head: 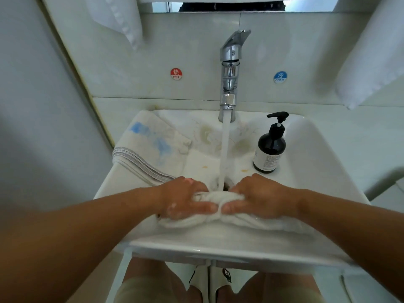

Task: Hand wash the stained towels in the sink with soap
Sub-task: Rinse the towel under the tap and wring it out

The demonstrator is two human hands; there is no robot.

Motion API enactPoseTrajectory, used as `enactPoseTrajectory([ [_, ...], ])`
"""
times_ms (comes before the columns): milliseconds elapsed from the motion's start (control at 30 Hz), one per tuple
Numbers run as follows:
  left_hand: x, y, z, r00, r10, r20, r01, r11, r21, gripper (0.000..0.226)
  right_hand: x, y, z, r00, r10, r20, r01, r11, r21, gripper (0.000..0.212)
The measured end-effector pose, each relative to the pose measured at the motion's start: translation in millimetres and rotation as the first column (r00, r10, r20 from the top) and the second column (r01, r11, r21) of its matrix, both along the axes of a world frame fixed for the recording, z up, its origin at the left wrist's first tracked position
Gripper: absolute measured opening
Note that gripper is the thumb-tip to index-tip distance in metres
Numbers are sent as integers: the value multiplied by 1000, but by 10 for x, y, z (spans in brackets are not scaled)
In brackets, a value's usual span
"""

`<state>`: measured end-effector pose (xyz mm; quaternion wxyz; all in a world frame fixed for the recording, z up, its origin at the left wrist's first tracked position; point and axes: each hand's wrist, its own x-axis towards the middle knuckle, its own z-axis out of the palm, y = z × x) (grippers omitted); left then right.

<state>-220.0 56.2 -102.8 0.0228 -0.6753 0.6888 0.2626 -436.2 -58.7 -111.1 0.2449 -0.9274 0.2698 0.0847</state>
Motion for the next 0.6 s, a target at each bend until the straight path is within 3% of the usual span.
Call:
enactPoseTrajectory([
  [67, 59, 1, 50, 996, 72, -49, -73, 997, -25, 69, -71, -55, 67, 998, -40, -56, 41, 999, 21, 58],
  [133, 55, 22, 46, 999, 46, 1, -46, 996, -70, 69, -70, -44, 140, 997, -35, -74, 28, 995, -95, 41],
  [167, 19, 44, 13, 1000, 5, 23, -4, 998, -63, 72, -40, 7, 171, 997, -12, -78, 3, 993, -122, 42],
  [333, -141, 82, -243, 948, -155, 277, 167, 986, -22, 75, 149, 334, 9, 987, 67, -146, -91, 983, -162, 84],
  [500, -122, -76, -241, 975, -79, 210, 96, 992, -76, 45, 219, 199, -82, 990, -39, -138, 7, 973, -231, 52],
  [600, -119, -94, -213, 980, -86, 180, 112, 984, -141, 33, 213, 131, -89, 997, -23, -80, 3, 970, -242, 51],
])
